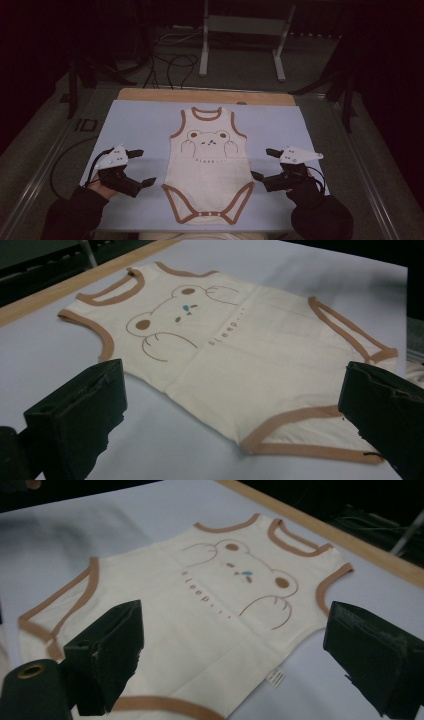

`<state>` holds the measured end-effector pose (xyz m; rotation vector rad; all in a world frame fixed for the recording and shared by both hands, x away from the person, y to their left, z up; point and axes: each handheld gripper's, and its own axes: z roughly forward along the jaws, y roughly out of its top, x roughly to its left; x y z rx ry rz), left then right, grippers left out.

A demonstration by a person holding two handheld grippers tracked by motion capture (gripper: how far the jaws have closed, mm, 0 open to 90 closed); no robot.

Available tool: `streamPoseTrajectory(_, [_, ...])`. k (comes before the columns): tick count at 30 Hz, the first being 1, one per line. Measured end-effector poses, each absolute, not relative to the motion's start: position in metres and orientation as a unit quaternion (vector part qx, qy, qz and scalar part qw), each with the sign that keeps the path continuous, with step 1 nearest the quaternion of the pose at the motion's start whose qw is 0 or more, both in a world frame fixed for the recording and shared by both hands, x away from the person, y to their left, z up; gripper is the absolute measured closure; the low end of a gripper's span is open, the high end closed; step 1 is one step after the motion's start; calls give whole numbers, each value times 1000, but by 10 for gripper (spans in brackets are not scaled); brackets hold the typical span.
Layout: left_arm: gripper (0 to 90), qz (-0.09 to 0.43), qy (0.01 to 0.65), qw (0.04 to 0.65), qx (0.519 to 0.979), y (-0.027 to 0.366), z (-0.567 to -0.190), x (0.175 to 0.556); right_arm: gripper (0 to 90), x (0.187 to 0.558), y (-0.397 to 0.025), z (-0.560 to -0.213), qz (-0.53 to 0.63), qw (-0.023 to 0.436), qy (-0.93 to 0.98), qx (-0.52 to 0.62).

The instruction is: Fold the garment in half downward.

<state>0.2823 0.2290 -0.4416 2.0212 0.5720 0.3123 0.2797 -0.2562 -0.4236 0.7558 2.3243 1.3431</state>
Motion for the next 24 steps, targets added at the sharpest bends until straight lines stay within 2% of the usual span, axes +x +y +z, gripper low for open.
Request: streamPoseTrajectory(24, [0,131,264,462,836,210,-432,324,93,322,-245,-423,464,187,815,293])
